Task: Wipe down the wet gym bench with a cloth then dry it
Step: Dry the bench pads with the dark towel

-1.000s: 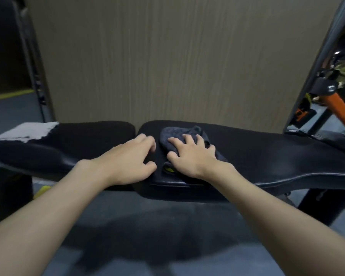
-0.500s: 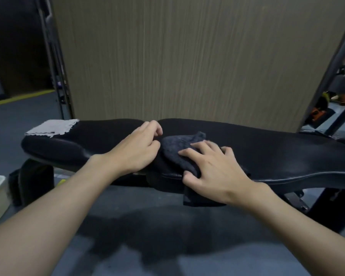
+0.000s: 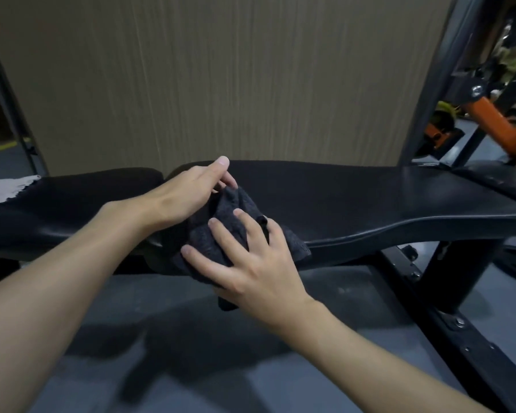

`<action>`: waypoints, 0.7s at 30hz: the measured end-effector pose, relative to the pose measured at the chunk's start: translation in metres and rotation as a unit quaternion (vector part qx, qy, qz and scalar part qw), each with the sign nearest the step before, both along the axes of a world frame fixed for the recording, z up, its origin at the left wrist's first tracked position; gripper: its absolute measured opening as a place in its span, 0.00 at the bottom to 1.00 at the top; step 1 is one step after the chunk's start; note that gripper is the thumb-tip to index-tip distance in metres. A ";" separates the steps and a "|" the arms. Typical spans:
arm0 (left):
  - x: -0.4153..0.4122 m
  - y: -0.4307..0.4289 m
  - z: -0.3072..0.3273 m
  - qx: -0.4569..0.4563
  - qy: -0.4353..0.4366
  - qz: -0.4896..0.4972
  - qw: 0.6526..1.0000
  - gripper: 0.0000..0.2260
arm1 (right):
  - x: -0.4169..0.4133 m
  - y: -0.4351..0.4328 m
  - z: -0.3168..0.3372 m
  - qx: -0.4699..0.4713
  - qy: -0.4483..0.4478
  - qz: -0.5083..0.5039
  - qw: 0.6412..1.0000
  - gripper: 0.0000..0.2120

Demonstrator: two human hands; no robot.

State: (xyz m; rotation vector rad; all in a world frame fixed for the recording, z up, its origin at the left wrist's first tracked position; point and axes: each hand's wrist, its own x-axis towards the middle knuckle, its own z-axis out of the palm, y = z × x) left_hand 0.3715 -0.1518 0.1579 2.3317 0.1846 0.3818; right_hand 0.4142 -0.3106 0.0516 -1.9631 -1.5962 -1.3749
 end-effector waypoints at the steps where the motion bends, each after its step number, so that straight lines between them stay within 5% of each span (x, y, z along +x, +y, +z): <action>1: 0.005 -0.006 0.000 0.005 0.005 -0.003 1.000 0.30 | 0.005 -0.007 -0.003 0.015 -0.006 0.000 1.000 0.17; 13: 0.086 -0.099 -0.009 0.025 0.033 -0.128 0.991 0.26 | 0.111 -0.141 -0.015 0.086 0.091 -0.068 0.990 0.21; 21: 0.177 -0.179 -0.010 0.143 0.043 -0.179 0.972 0.27 | 0.196 -0.227 -0.017 0.147 0.128 -0.212 0.958 0.20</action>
